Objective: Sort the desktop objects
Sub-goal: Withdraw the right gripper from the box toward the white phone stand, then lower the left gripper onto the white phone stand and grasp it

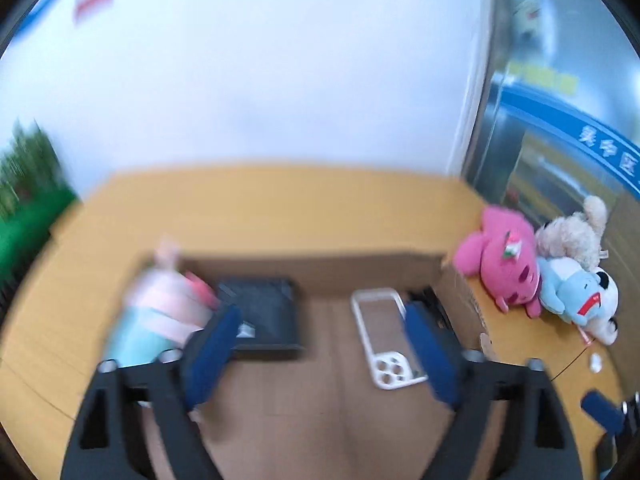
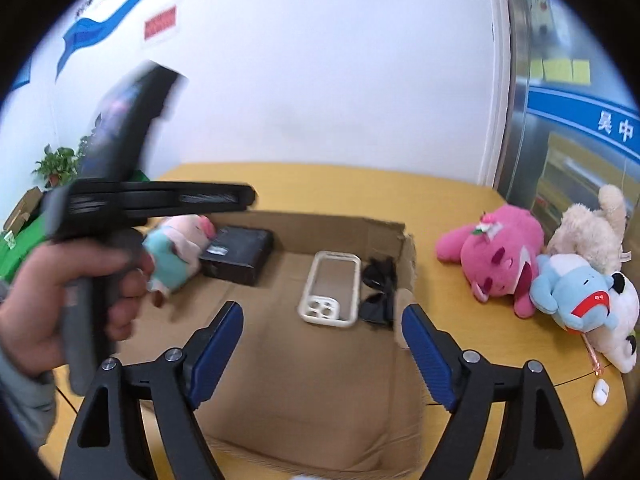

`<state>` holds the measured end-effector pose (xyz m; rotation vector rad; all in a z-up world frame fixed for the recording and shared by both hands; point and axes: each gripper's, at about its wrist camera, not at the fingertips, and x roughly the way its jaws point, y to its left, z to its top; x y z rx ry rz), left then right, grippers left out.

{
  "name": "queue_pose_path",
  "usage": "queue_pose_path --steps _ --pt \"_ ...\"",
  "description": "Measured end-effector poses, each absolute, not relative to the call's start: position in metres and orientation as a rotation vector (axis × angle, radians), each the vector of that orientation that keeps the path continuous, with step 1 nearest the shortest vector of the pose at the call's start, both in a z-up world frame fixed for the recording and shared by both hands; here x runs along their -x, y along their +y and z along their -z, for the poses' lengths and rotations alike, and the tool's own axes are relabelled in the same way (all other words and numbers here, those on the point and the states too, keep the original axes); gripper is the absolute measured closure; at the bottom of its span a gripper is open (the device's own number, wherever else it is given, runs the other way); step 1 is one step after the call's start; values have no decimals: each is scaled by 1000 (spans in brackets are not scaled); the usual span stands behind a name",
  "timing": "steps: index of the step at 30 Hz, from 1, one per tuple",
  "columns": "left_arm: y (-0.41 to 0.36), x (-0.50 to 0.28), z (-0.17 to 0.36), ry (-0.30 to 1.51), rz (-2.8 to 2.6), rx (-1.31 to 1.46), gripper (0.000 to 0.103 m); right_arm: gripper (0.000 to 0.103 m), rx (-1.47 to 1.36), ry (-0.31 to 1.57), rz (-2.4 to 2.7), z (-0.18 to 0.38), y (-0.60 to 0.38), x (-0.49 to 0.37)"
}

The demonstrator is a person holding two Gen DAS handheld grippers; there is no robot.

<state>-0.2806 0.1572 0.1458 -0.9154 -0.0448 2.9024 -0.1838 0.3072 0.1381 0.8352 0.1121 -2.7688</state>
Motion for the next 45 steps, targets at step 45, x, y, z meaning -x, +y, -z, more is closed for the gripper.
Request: queue_pose_path --steps 45 --pt "79 9 -96 6 -2971 805 0 19 -867 158 2779 -91 285 31"
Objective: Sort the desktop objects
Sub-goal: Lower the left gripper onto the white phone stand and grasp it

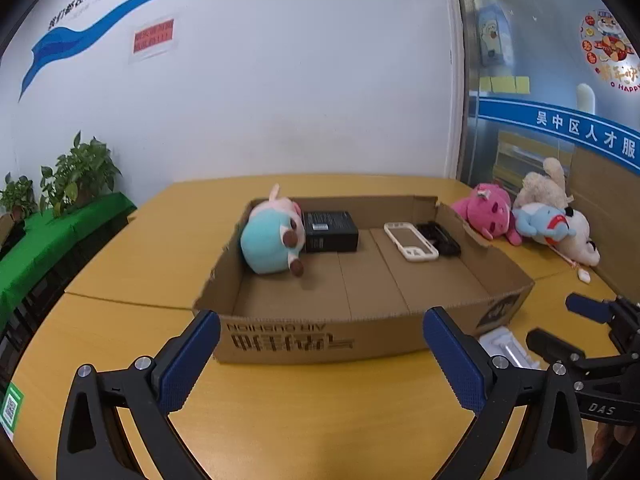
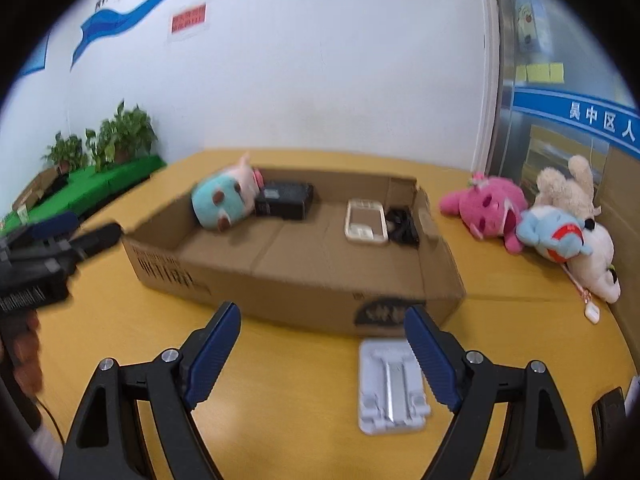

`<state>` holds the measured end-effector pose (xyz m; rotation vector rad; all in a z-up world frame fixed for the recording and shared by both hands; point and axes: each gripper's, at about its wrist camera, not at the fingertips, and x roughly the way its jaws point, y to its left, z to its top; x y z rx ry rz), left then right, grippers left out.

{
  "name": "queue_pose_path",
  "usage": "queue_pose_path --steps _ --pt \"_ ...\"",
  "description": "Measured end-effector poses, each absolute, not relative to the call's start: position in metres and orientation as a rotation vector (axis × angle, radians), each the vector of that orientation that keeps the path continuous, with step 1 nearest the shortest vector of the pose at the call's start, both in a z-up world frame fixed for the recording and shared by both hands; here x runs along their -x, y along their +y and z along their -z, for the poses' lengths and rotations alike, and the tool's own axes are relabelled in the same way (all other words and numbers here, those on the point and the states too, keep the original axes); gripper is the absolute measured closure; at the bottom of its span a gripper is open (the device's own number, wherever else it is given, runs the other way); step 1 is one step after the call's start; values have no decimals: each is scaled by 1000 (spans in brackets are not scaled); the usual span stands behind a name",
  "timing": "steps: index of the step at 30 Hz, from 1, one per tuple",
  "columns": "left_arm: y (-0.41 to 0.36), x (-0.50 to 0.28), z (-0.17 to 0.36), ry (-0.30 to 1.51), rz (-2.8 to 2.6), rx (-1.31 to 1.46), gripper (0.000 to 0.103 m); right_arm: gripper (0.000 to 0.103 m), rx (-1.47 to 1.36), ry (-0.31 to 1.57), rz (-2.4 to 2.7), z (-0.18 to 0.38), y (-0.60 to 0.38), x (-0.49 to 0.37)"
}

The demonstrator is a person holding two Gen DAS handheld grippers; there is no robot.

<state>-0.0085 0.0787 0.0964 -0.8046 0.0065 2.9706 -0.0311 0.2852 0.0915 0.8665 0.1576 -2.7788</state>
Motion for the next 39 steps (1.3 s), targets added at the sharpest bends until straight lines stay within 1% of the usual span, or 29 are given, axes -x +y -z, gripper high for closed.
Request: queue_pose_path --steps 3,5,7,10,13,15,17,19,20,28,32,36,39 --pt "72 9 -81 -16 -2948 859 0 19 -1080 170 2727 -48 309 39" --pt "69 10 -69 -34 -2928 905 0 19 -1208 144 2686 -24 322 46" --pt "68 13 -55 -58 -2907 962 0 19 -1282 88 2657 -7 334 52" --pt "69 16 -41 -105 -2863 1018 0 19 -1328 78 2663 3 341 62" --pt "71 19 -34 -127 -2831 1038 0 19 -1324 110 2670 6 340 73" --pt "71 22 -31 -153 -2806 1051 0 22 -1340 125 2657 12 339 82" --pt "72 23 -29 -171 -2782 1056 0 26 -1370 140 2629 19 335 88" --pt "74 25 -27 -169 -2769 1063 0 28 -1352 157 2638 19 330 85" --pt "75 26 -25 -163 -2767 1065 0 34 -1338 144 2635 18 328 84" --pt "84 34 -10 -166 -2714 1115 0 35 -1287 215 2542 18 276 66" --pt "87 37 -1 -169 -2678 1159 0 35 -1235 252 2439 20 234 46" --pt "85 43 14 -188 -2653 1253 1 35 -1198 213 2355 19 199 25" --pt "81 44 22 -202 -2641 1308 1 35 -1178 223 2309 20 179 15"
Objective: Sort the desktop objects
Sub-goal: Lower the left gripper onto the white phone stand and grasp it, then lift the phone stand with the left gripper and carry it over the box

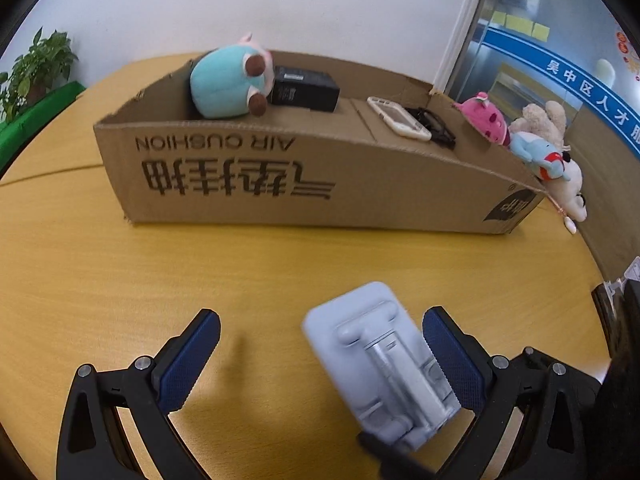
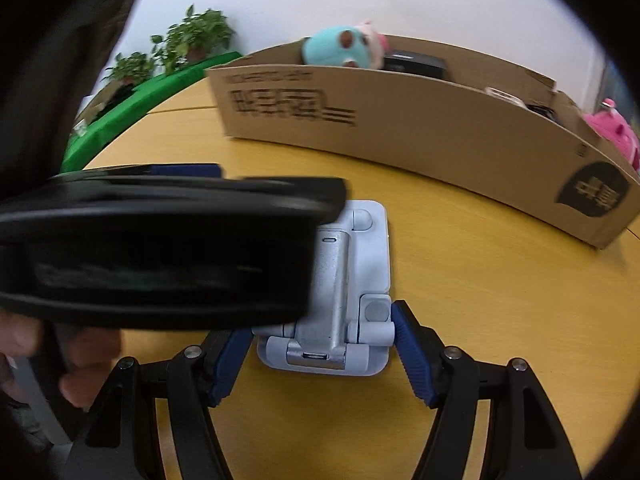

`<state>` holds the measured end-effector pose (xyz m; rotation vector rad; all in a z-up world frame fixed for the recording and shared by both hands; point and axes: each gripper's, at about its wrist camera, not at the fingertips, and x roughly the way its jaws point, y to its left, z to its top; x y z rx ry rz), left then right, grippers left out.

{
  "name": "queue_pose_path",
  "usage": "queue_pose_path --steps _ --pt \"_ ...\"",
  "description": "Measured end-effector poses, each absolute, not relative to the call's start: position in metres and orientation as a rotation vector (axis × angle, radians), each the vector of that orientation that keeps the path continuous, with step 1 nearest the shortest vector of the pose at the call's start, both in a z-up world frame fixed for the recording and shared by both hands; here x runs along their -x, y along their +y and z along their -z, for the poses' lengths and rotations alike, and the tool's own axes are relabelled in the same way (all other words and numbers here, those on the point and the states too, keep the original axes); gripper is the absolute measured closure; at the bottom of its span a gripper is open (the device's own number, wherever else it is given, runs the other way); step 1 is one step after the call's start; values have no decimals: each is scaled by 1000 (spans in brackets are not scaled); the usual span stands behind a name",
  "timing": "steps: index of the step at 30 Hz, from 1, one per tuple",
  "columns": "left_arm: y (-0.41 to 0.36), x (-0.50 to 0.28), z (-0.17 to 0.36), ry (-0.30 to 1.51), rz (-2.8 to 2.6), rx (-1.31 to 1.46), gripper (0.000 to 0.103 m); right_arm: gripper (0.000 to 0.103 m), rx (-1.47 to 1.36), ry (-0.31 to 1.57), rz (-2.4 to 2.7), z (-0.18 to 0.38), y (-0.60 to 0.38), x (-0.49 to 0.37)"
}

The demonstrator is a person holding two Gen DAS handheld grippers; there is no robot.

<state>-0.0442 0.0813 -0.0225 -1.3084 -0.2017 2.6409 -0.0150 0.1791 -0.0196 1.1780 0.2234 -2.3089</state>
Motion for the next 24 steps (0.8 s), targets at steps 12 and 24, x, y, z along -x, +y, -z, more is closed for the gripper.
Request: queue_pose_path --steps 12,24 --pt "79 29 41 -116 -2601 1381 41 35 -1146 292 2247 21 155 -8" --pt "91 16 5 -39 -2663 1276 48 35 -1080 211 2281 5 171 -15"
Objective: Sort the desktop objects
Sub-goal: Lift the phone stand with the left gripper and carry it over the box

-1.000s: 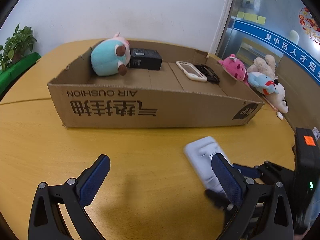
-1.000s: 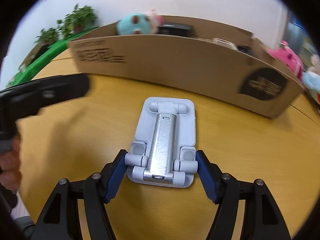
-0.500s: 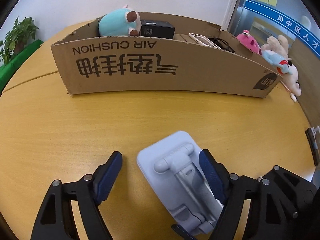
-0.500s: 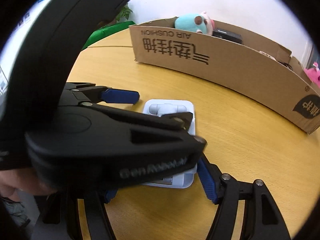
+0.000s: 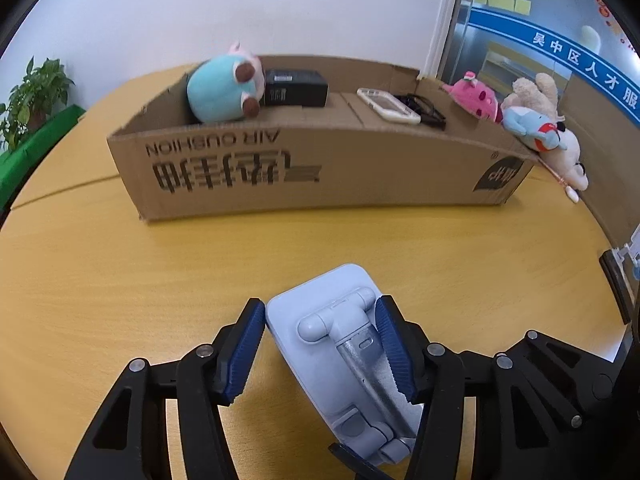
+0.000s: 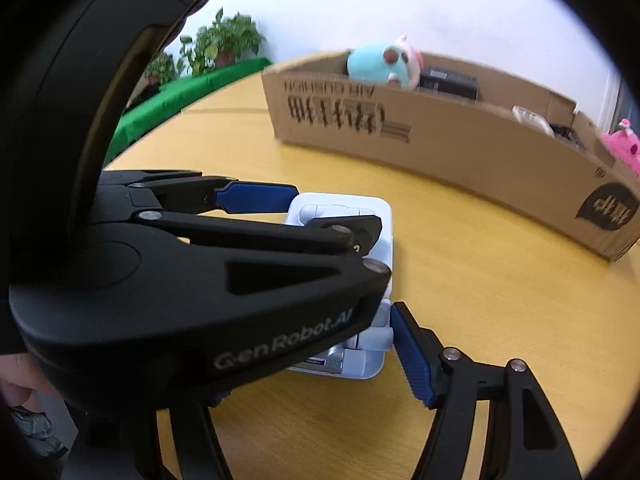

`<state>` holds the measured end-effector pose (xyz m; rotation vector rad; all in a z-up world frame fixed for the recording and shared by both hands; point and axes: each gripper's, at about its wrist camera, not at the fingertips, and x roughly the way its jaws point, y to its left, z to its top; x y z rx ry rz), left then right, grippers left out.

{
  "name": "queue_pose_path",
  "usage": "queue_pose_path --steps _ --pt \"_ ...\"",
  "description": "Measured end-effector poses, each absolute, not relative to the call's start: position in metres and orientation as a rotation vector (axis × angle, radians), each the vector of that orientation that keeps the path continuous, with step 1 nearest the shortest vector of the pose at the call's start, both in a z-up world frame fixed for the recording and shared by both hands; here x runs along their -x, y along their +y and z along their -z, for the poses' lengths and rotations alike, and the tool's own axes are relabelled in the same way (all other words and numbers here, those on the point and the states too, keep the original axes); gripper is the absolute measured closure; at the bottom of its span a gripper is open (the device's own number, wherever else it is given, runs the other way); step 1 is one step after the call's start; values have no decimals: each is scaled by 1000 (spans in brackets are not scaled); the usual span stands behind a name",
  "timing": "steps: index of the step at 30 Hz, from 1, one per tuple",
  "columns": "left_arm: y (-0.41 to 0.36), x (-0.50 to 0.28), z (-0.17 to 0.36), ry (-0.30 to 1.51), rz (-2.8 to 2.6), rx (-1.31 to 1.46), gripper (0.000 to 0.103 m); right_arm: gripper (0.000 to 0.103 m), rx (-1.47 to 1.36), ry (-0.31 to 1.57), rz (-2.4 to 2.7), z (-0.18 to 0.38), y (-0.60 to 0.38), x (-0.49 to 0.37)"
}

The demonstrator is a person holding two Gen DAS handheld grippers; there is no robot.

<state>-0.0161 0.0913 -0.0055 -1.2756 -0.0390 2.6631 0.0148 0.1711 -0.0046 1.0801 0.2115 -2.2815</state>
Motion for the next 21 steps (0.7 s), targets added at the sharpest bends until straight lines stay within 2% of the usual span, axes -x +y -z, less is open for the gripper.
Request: queue_pose_path --steps 11,15,21 --pt "104 34 -83 3 -2750 1013 49 36 -866 209 2407 -70 182 7" --pt "108 54 -126 43 -2778 901 49 36 -777 209 2451 -102 183 24" --pt "109 99 -162 42 -2772 851 49 36 -699 184 2498 -137 183 62"
